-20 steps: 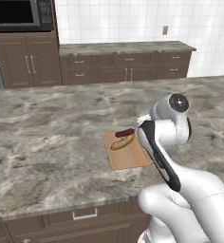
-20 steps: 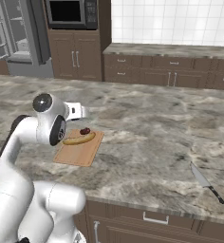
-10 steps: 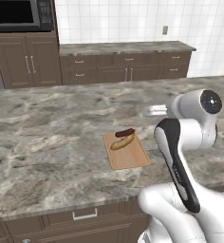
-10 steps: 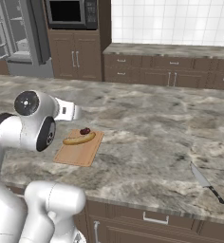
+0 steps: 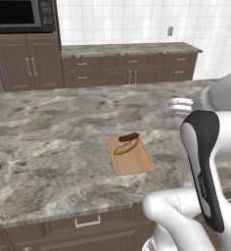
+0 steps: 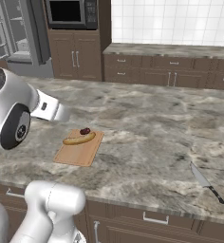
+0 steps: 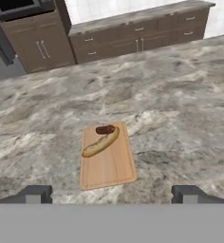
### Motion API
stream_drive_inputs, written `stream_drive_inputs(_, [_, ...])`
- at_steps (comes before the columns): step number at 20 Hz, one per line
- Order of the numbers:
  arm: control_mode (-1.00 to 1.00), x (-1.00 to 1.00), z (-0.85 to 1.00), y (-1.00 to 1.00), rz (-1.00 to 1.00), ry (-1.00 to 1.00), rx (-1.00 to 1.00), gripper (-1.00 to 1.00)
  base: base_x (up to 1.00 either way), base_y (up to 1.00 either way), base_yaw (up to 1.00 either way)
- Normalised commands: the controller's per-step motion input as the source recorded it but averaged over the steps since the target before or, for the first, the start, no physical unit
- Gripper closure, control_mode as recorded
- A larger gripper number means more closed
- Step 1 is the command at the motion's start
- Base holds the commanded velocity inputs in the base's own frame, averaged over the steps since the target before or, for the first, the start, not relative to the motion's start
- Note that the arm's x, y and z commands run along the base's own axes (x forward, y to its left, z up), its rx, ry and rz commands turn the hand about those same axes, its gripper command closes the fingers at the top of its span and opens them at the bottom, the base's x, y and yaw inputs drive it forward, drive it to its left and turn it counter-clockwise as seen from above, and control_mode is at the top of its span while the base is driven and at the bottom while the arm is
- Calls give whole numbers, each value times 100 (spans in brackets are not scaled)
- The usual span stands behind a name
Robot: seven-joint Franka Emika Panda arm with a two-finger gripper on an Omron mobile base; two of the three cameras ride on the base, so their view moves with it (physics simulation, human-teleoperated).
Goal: Retrieve the sausage and cheese from the fridge and place them on the cutting board on the counter.
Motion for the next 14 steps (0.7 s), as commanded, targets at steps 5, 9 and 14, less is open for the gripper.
stream_drive_inputs(5, [-100,-75,9,0,0,15,-10,-100,0,0,0])
stream_drive_inputs(9, [-100,-79,-21,0,0,9,-5,-100,0,0,0])
stream_drive_inputs(14, [-100,-34,-11,0,5,1,0,-100,0,0,0])
